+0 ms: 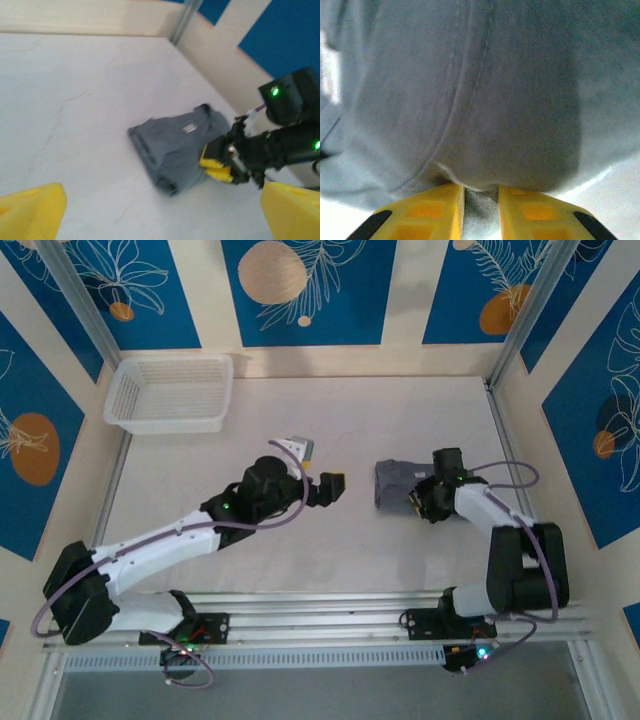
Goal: Fold the inside-out t-shirt
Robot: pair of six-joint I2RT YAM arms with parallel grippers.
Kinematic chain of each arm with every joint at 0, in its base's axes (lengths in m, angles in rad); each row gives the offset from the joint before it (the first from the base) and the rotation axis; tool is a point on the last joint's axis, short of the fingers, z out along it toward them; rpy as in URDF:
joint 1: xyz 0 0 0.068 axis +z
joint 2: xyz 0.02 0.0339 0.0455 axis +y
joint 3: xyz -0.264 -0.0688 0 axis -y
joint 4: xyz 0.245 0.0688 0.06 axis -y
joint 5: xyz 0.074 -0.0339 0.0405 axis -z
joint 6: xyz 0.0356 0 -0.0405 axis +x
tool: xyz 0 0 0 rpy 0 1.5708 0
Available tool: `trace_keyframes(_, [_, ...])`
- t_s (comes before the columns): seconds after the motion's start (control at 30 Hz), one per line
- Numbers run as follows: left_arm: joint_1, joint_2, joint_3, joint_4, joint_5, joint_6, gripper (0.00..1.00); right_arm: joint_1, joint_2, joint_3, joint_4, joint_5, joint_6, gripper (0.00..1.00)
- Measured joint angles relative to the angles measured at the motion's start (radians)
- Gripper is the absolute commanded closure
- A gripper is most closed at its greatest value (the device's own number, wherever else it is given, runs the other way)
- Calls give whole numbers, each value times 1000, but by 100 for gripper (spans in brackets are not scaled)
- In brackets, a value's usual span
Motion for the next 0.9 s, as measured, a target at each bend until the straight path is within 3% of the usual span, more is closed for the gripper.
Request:
trace_keyframes(0.17, [13, -58, -68, -75, -63, 1, 1, -41, 197, 181, 17, 47, -56, 77])
trace_keyframes(0.47, [33, -130, -104, -106, -111, 15, 1, -105, 587, 681, -50, 107, -235, 76])
trace_keyframes(0.9, [52, -200, -144, -143, -172, 23, 1, -188, 1032, 1450, -342, 52, -260, 73])
